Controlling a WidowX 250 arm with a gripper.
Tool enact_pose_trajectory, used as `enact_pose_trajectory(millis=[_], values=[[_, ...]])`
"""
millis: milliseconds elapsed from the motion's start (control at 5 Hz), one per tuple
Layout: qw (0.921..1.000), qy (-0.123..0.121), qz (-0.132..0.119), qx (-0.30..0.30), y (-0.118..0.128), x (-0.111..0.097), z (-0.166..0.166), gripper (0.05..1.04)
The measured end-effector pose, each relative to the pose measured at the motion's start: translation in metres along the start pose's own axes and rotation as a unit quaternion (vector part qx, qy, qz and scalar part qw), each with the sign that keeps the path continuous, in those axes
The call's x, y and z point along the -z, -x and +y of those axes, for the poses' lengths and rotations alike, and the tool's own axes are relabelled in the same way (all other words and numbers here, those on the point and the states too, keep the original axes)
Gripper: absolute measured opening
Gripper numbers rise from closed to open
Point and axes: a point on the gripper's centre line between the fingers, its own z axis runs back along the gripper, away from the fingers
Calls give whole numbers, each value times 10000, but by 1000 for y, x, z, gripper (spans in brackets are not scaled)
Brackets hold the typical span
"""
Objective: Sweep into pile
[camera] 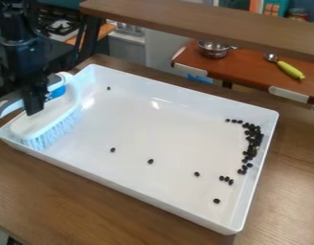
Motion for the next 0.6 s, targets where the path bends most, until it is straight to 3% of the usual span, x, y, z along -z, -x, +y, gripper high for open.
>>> enact_pose_trajectory(millis=[400, 600], values=[[9994, -307, 9, -150, -4, 1, -31, 492], [9991, -237, 198, -304, -10, -3, -59, 493]])
